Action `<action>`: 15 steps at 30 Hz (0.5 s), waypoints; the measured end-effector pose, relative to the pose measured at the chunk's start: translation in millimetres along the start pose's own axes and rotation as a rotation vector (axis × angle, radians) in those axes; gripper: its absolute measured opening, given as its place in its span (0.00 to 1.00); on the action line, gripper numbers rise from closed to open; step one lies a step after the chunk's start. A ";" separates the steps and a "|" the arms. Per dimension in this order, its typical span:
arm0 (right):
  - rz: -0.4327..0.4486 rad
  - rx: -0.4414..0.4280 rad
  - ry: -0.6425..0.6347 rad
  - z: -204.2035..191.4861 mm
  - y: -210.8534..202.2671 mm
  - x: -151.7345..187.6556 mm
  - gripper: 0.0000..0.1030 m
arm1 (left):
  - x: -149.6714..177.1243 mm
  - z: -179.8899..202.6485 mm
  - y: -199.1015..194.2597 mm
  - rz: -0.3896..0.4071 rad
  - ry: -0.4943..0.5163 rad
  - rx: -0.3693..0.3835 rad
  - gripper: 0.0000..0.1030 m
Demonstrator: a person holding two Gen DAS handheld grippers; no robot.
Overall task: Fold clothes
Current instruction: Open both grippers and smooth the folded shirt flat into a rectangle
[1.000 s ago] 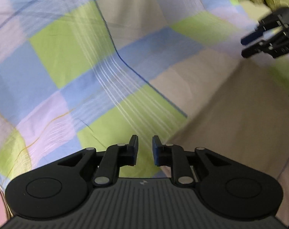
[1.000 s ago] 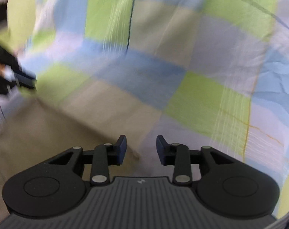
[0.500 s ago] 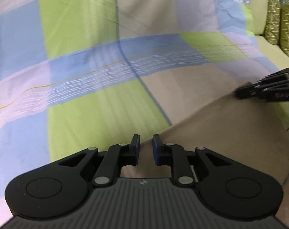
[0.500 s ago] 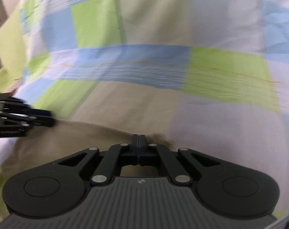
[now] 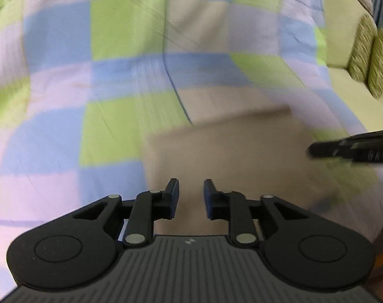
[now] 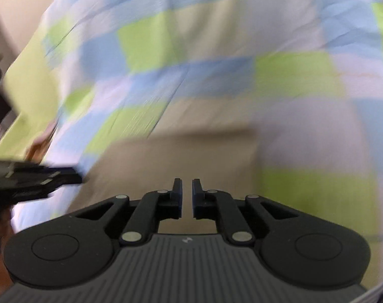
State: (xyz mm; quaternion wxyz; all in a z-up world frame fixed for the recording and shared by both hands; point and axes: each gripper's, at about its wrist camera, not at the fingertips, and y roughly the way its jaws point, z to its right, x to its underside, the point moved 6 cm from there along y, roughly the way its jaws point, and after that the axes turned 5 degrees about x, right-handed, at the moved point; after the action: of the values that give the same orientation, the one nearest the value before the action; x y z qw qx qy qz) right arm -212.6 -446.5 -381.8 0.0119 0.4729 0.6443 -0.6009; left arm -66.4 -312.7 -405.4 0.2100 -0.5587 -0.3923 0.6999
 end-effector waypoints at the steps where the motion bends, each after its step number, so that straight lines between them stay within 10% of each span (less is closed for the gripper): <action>1: -0.022 0.034 -0.030 -2.4 6.8 12.5 0.05 | 9.4 -3.6 9.3 -0.016 0.014 -0.036 0.31; 7: 0.005 0.222 -0.097 18.3 -7.6 20.5 0.07 | 7.2 -35.5 -8.8 0.000 -0.038 -0.134 0.23; 15: 0.054 0.095 -0.122 -12.3 -21.7 25.6 0.09 | 10.3 8.9 -19.7 -0.038 -0.045 -0.019 0.37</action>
State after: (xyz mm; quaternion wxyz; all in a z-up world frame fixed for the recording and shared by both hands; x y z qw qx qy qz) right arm -233.4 -417.9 -376.8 0.0449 0.4528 0.5999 -0.6581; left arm -80.6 -296.0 -395.7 0.2091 -0.5373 -0.4140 0.7044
